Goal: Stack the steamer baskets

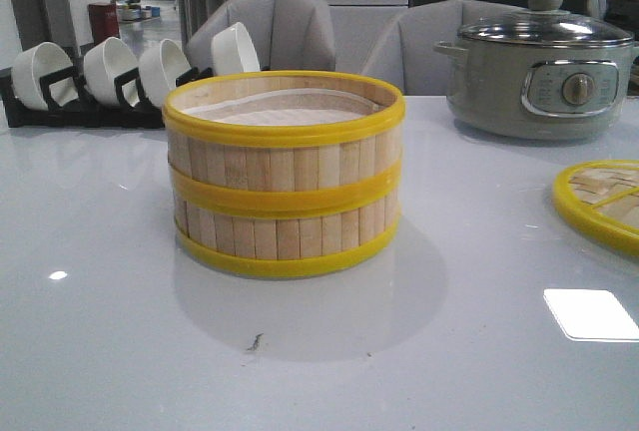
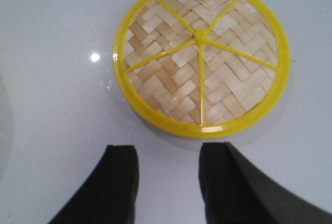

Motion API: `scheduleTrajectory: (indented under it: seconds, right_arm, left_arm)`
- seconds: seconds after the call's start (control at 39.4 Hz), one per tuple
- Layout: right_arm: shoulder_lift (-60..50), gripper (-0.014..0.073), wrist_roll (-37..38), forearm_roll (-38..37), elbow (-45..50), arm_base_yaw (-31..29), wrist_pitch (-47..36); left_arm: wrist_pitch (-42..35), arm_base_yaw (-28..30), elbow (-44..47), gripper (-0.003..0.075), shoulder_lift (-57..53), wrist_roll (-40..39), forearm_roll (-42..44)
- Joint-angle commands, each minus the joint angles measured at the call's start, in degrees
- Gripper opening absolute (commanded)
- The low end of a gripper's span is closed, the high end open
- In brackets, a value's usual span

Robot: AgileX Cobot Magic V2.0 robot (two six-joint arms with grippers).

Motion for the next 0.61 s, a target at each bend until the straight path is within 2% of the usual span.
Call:
scheduleTrajectory:
  seconds: [0.0,0.28,0.58]
  right_arm:
    - [5.5,0.0393,0.0,-0.4,-5.5,-0.2,-4.7]
    - [23.5,0.0393,0.0,-4.4,-19.5,-2.1,-0.7]
    - [34.6,0.0393,0.0,-4.4,-29.7,-3.1,2.7]
  left_arm:
    - [-5.0,0.0,-1.8,0.0086,-0.1,-0.4,0.1]
    - [-5.0,0.0,-1.8,0.0086,-0.1,-0.4,0.1]
    - [-5.0,0.0,-1.8,0.0086,-0.1,-0.4,0.1]
